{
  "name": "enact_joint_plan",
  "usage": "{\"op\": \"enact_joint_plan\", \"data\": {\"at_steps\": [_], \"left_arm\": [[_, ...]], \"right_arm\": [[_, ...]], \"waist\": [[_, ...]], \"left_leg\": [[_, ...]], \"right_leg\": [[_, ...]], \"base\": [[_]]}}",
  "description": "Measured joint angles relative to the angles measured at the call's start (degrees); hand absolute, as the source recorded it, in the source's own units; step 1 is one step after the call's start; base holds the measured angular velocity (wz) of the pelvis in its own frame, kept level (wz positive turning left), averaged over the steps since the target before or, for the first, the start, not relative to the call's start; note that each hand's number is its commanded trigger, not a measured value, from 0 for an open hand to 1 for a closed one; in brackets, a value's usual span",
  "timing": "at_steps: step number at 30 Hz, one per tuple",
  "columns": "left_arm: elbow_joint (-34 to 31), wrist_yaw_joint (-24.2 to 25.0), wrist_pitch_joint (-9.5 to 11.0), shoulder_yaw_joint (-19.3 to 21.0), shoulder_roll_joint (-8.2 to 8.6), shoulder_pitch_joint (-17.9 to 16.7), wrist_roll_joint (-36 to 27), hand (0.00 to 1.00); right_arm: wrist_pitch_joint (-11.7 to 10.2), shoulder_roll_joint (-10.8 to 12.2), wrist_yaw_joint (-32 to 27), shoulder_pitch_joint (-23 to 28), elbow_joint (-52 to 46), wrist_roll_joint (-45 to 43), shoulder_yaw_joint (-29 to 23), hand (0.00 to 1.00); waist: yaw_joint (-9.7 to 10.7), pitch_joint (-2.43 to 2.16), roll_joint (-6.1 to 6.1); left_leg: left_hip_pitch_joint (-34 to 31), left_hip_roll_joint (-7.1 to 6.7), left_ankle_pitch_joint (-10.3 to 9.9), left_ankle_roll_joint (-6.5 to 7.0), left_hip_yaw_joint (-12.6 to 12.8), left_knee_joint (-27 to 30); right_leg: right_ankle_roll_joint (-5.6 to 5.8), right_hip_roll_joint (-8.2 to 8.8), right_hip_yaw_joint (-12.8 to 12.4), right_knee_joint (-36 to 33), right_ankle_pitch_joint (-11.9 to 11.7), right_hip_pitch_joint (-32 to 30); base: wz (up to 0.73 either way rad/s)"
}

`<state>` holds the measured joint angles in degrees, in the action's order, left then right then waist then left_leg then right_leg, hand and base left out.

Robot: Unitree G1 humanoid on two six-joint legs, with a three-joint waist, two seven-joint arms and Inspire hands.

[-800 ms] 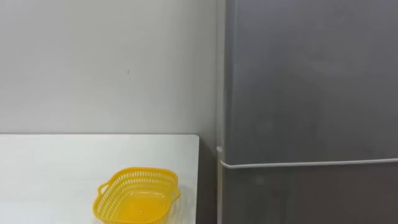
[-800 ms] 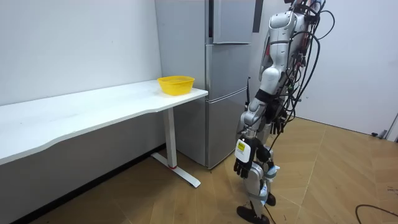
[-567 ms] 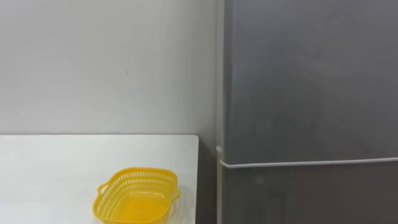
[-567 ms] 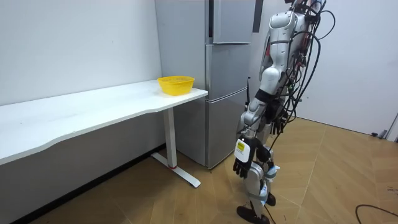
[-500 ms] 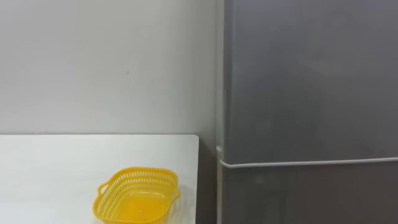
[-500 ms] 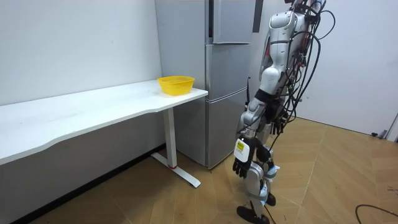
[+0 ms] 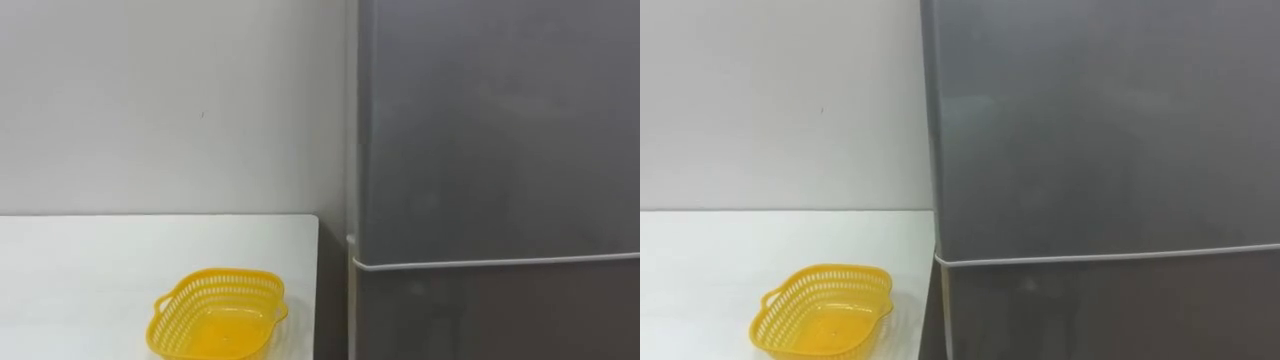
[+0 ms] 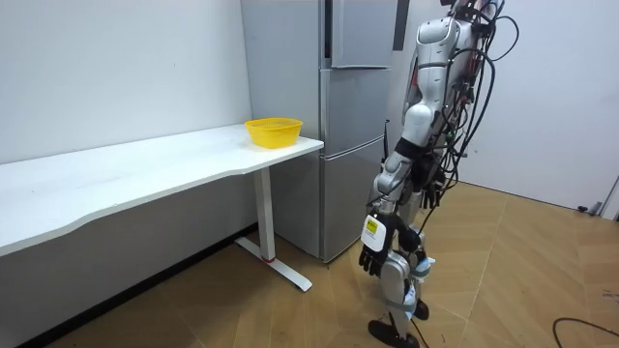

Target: Retrieve from the upper fridge

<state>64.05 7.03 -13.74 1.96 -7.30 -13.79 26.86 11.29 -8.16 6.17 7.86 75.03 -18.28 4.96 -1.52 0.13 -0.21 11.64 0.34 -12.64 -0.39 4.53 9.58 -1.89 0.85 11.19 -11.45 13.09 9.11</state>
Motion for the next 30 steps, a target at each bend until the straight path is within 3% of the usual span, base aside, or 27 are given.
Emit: {"op": "enact_joint_plan", "data": {"at_steps": [7,9,18,20,22,26,30], "left_arm": [[0.02,-3.02,0.20,0.59,0.39,-0.90,-10.46,0.00],[0.04,-4.04,0.30,2.58,0.73,-0.84,-12.41,0.00],[-0.58,-11.94,0.47,10.99,0.67,-1.22,-31.62,0.00],[-3.87,-14.08,0.97,16.22,0.55,-1.14,-37.19,0.00],[-8.10,-16.25,2.15,18.58,0.39,-1.20,-41.09,0.00],[-14.43,-19.89,6.18,20.44,-0.26,1.03,-48.16,0.00],[-23.69,-23.46,7.70,21.67,-0.23,1.76,-52.94,0.00]], "right_arm": [[0.05,0.07,-0.14,0.10,0.43,0.56,-0.13,0.00],[0.04,0.07,-0.17,0.06,0.37,0.56,-1.28,0.00],[-0.05,-0.17,-1.31,-0.17,0.27,2.48,-5.29,0.00],[-0.67,-0.37,-1.61,-0.19,0.25,2.47,-7.36,0.00],[-1.37,-0.48,-2.00,-0.21,0.07,2.45,-8.76,0.00],[-2.18,-0.95,-2.13,-0.60,-0.42,2.21,-8.75,0.00],[-3.93,-1.57,-1.88,-0.77,-1.20,1.95,-10.58,0.00]], "waist": [[0.43,-0.01,0.09],[0.46,-0.01,0.08],[-0.03,-0.01,0.12],[-0.64,-0.02,0.26],[-0.65,0.01,0.29],[-0.83,0.02,0.45],[-1.48,-0.03,0.44]], "left_leg": [[-0.08,0.01,0.00,0.00,-0.01,0.02],[-0.16,0.02,0.00,0.00,-0.02,0.06],[-0.26,-0.02,0.00,0.00,0.04,0.08],[-0.25,0.00,0.00,0.00,-0.10,0.03],[-0.26,0.00,0.00,0.00,-0.36,-0.04],[-0.64,-0.03,0.00,0.00,-0.60,-0.06],[-1.18,0.00,0.00,0.01,-0.51,0.05]], "right_leg": [[0.02,0.02,0.15,-0.05,0.05,0.03],[0.00,0.02,0.23,-0.07,0.06,-0.01],[0.03,0.10,0.53,0.01,0.14,-0.06],[0.02,0.10,0.72,-0.01,0.13,0.00],[0.01,0.14,1.09,-0.08,0.14,0.03],[0.00,0.17,1.68,-0.16,0.16,-0.16],[-0.01,0.16,1.46,-0.35,0.16,-0.84]], "base": [[0.02],[0.02],[0.01],[0.04],[0.07],[0.08],[-0.01]]}}
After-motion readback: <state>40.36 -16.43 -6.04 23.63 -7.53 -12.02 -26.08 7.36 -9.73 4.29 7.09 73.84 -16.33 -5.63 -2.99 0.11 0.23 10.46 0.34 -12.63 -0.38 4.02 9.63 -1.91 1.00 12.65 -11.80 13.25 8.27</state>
